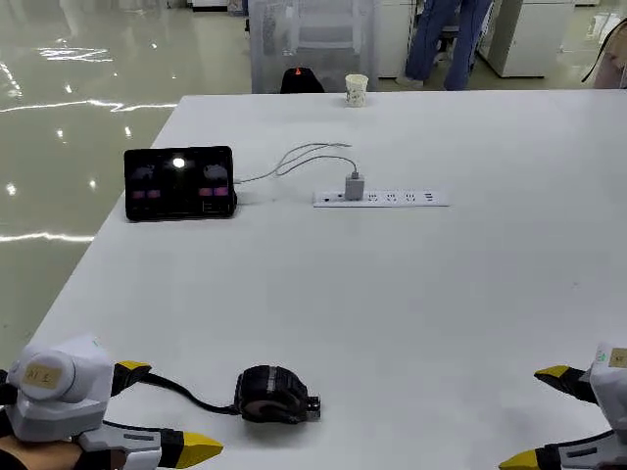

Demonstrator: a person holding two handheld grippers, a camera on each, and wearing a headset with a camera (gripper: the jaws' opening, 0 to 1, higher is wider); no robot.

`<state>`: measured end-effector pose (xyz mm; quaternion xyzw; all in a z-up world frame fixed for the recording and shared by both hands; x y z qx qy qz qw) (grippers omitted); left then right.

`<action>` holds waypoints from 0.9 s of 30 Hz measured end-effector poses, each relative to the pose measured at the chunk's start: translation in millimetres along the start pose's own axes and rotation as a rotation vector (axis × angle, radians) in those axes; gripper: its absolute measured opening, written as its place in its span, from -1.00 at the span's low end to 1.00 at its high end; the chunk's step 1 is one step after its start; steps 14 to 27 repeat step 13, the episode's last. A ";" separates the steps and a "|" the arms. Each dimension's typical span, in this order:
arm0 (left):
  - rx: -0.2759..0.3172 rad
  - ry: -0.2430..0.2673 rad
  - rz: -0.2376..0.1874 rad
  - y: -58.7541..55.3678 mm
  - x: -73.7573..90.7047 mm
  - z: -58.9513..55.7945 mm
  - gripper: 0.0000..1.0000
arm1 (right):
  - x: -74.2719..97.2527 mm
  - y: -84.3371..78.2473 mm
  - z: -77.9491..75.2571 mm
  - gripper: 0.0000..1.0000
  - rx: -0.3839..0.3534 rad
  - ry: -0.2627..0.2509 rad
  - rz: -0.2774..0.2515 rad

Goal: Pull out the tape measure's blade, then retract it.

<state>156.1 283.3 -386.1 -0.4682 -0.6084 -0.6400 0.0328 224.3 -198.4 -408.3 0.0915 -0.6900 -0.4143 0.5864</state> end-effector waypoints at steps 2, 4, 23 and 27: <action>-0.005 -0.004 0.002 0.5 0.5 -0.1 0.98 | -0.7 -0.6 0.0 0.91 -0.017 0.001 0.005; -0.008 0.003 0.001 0.4 0.4 1.5 0.98 | -0.4 -1.8 0.5 0.98 -0.022 0.012 0.008; -0.005 0.008 0.008 -1.0 2.9 3.7 0.98 | 0.9 -0.5 0.9 0.98 -0.009 0.008 0.004; -0.005 0.008 0.008 -1.0 2.9 3.7 0.98 | 0.9 -0.5 0.9 0.98 -0.009 0.008 0.004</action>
Point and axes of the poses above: the centre of the closed fingertips' face, and the gripper's own axes: x roughly backward along the fingers, z roughly to its left, y roughly out of its top, the point moved 9 cm from there along x, roughly backward along the fingers, and after that the axes turned 1 degree about -y, right-handed, at the moved point
